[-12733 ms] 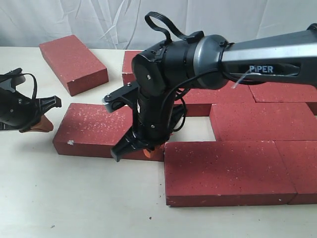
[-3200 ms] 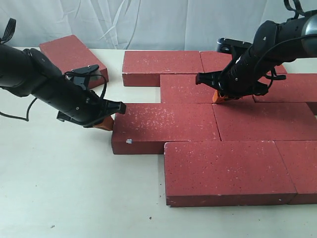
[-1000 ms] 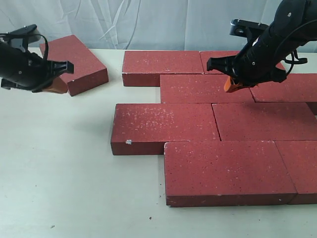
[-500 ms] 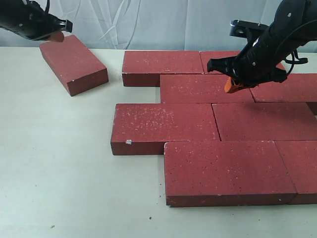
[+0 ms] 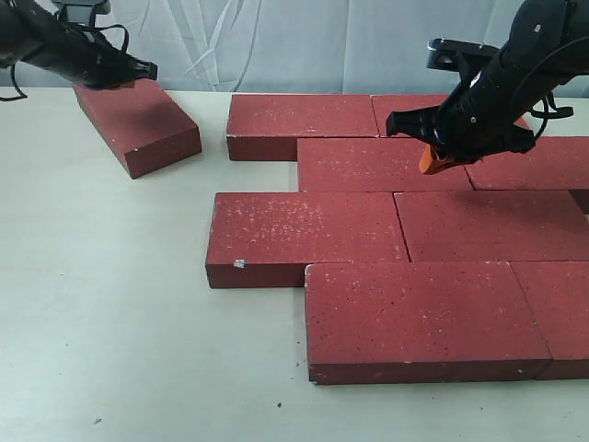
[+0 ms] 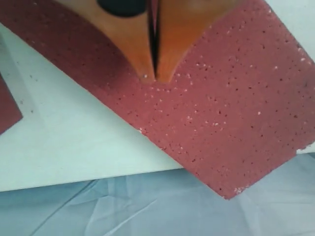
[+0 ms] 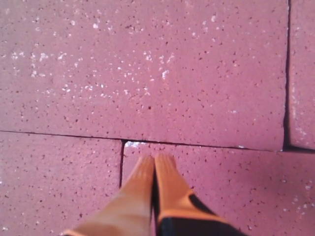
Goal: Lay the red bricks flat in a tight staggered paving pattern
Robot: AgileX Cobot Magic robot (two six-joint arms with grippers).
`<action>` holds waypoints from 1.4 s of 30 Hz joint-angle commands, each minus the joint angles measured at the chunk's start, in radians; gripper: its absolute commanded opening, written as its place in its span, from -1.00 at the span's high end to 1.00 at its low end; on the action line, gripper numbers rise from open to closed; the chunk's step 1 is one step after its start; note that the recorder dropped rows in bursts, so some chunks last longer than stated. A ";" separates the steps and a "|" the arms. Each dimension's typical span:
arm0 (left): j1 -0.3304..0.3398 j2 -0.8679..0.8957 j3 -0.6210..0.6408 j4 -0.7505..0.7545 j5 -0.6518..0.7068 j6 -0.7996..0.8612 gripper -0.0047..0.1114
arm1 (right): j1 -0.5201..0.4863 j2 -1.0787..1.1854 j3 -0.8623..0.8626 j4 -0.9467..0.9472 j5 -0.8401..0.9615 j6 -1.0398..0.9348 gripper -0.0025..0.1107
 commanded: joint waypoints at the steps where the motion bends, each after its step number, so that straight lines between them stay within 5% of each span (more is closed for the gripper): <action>1: 0.004 0.055 -0.025 0.006 -0.028 0.003 0.92 | -0.004 -0.009 -0.002 -0.010 0.014 -0.006 0.97; 7: 0.033 0.065 -0.025 0.023 0.083 -0.011 0.92 | -0.004 -0.009 -0.002 -0.013 0.020 -0.006 0.97; 12: 0.122 0.050 -0.025 0.023 0.324 -0.271 0.92 | -0.004 -0.009 -0.002 -0.013 0.020 -0.006 0.97; 17: 0.178 0.026 -0.025 -0.008 0.565 -0.364 0.92 | -0.004 -0.009 -0.002 -0.013 0.020 -0.010 0.97; 25: 0.179 -0.058 0.063 -0.165 0.631 -0.348 0.92 | -0.004 -0.009 -0.002 -0.013 0.061 -0.010 0.97; 34: 0.181 -0.239 0.114 -0.150 0.518 0.010 0.92 | -0.004 -0.009 -0.002 -0.007 0.085 -0.023 0.97; 42: 0.181 -0.183 0.114 -0.054 0.419 0.371 0.92 | -0.002 -0.009 -0.002 0.057 0.090 -0.045 0.97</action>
